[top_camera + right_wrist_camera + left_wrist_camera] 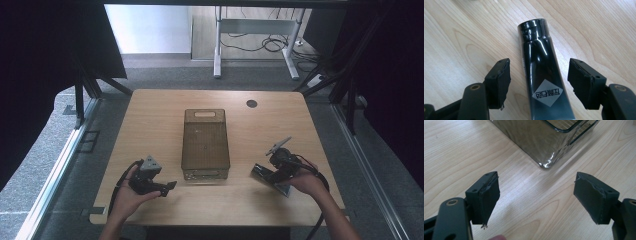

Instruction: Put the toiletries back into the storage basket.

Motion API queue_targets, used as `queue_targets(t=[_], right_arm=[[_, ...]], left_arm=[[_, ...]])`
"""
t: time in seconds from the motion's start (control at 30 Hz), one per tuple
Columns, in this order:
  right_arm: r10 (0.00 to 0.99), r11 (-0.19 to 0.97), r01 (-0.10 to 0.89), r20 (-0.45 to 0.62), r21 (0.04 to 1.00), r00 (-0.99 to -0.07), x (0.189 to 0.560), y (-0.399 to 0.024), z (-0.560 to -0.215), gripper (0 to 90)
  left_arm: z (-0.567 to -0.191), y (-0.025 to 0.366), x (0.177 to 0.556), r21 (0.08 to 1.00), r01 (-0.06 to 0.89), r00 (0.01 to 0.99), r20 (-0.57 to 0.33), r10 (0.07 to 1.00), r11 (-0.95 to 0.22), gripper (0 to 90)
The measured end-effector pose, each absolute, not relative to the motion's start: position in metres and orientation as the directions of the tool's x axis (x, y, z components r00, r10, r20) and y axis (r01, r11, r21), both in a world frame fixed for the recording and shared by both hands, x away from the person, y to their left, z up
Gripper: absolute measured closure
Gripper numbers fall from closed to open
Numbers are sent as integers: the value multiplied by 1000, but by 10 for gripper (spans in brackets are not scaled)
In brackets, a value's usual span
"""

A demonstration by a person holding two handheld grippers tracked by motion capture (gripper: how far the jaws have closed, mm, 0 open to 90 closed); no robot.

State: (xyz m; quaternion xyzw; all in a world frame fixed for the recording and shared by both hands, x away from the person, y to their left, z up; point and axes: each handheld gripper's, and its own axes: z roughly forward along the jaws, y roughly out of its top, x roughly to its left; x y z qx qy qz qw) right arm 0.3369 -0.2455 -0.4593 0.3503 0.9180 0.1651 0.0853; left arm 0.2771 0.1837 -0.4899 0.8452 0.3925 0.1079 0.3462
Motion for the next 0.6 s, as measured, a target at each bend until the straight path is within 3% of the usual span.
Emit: queue_targets(t=[0.6], right_arm=[[645, 744, 622, -21, 244, -763, 354, -236, -481, 367]], left_arm=[[-490, 186, 278, 673, 589, 666, -91, 741, -447, 213]])
